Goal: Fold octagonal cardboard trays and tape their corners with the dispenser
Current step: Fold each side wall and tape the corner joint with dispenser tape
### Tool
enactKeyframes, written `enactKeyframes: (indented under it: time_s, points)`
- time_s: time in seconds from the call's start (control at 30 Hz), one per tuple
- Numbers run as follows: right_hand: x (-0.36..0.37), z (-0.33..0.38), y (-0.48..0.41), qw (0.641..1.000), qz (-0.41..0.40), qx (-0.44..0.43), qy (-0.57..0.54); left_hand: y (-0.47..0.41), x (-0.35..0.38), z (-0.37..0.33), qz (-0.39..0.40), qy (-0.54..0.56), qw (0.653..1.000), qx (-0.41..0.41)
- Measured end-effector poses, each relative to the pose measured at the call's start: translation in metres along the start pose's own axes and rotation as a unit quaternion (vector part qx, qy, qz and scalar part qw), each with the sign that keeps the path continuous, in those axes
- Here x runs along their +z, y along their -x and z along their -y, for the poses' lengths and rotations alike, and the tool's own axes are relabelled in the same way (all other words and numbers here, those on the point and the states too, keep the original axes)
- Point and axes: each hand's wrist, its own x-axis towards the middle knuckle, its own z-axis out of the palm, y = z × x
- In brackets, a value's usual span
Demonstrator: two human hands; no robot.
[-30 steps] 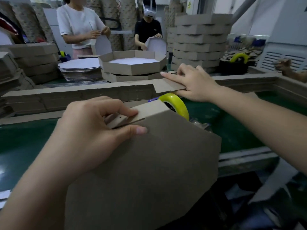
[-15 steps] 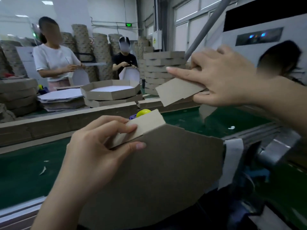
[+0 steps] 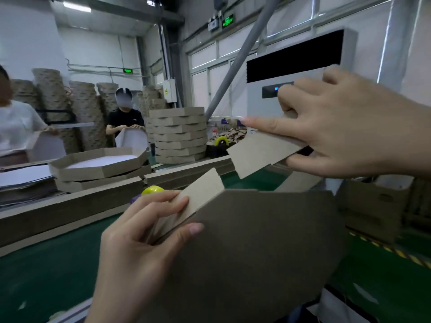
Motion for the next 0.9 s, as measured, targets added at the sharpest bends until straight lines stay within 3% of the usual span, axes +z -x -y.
enactKeyframes:
  time_s: [0.27, 0.43, 0.57, 0.9]
  points:
    - [-0.013, -0.003, 0.016, 0.999, 0.05, 0.015, 0.001, 0.006, 0.02, 0.005, -0.009, 0.05, 0.999, 0.012]
    - [0.003, 0.037, 0.011, 0.985, 0.101, -0.013, -0.139, 0.023, 0.005, 0.013, -0.014, 0.024, 1.0, -0.005]
    - [0.024, 0.075, -0.001, 0.955, 0.128, -0.069, -0.26, 0.045, -0.015, 0.024, -0.038, -0.012, 0.999, -0.024]
    - [0.064, 0.151, -0.043, 0.89, 0.102, -0.151, -0.417, 0.082, -0.059, 0.052, -0.05, -0.114, 0.989, -0.086]
